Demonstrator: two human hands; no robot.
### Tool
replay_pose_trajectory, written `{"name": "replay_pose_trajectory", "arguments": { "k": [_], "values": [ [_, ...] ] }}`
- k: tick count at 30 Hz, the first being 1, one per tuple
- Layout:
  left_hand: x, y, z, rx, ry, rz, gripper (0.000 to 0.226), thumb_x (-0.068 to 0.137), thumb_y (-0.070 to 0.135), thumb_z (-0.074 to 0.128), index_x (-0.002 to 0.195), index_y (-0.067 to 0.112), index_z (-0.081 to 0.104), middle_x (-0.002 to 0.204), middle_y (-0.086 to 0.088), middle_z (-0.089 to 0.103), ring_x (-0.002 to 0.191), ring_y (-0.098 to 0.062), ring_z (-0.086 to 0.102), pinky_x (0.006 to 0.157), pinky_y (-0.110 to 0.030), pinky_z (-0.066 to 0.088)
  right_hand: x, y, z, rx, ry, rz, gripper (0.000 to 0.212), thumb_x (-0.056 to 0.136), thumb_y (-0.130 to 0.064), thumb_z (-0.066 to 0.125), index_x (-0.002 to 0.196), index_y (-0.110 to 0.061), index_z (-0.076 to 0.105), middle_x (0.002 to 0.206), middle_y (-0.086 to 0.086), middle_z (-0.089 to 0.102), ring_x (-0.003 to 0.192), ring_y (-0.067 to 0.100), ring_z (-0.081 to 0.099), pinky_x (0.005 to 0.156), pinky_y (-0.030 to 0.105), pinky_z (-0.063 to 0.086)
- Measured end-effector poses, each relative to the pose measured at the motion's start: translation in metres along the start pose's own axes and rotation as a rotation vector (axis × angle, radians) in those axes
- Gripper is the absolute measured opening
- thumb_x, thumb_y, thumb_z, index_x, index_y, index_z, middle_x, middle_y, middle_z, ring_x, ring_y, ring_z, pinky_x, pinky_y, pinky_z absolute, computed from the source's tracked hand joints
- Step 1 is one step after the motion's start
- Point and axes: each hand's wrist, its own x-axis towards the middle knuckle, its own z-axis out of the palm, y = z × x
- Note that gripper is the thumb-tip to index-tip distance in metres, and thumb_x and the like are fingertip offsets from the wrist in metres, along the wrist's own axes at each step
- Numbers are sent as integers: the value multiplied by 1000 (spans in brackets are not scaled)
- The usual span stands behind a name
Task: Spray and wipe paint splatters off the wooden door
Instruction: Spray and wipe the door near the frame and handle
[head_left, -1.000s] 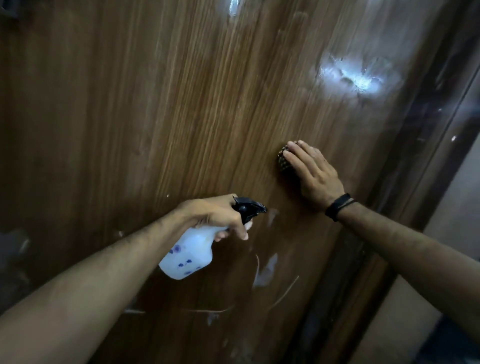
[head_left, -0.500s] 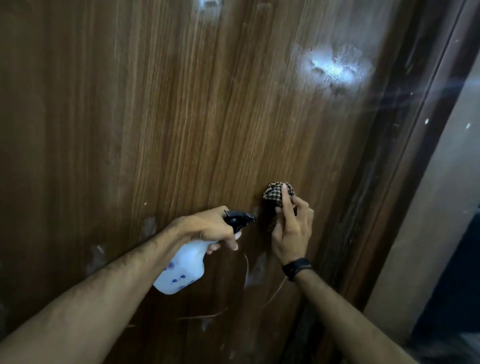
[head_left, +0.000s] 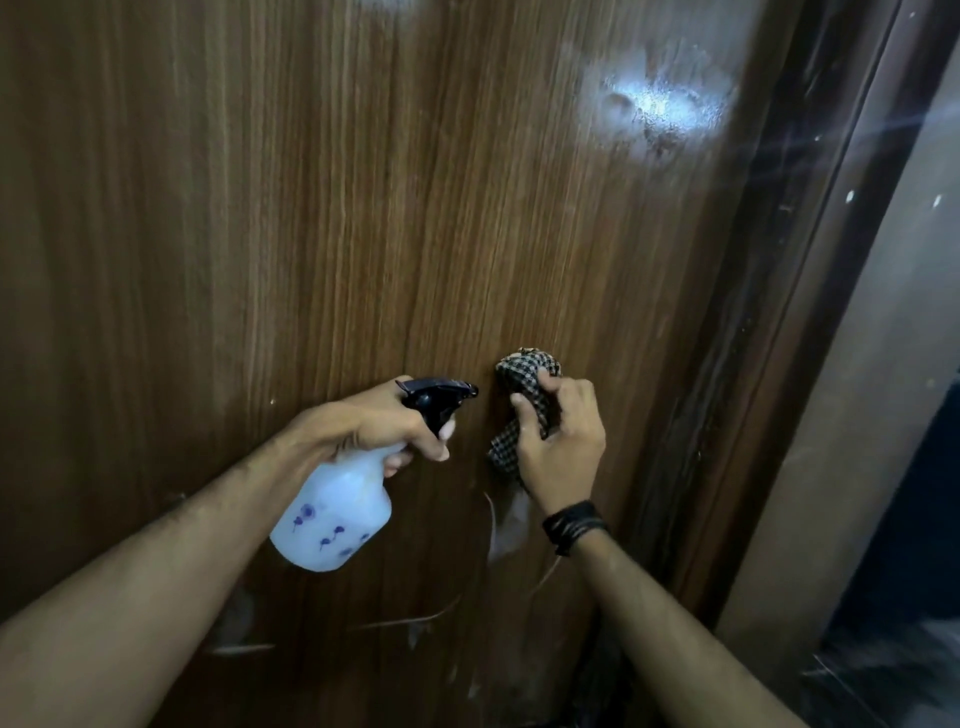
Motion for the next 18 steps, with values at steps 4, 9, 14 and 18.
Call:
{"name": "replay_pose_trajectory", "arguments": {
  "k": [4,9,14,18],
  "values": [
    [-1,5,0,-10,-11,13,16,79,4,72,87,13,62,94,-17,58,39,-12,40,40,-24,39,-54,9,6,-13,-80,-64,38,81,-1,77,114,-13,63,99,0,55,87,14,57,75,24,50],
    [-1,3,6,13,-40,-12,19,73,11,73,88,11,61,94,-18,58,39,-13,40,42,-24,40,-99,13,4,28,-224,17,39,83,0,74,114,-19,60,102,-8,51,90,10,55,77,25,50],
    [5,3,10,15,-56,4,18,73,11,73,87,12,62,93,-18,58,39,-12,41,41,-25,40,-37,19,-6,-28,-11,100,27,84,-1,73,109,-5,65,103,6,60,96,8,52,87,6,35],
    [13,3,13,19,-63,-17,18,72,7,73,86,11,62,93,-19,60,38,-12,41,42,-24,40,1,35,-24,-108,159,182,25,86,-13,74,107,-6,66,101,4,60,95,3,50,85,2,32]
  ]
}}
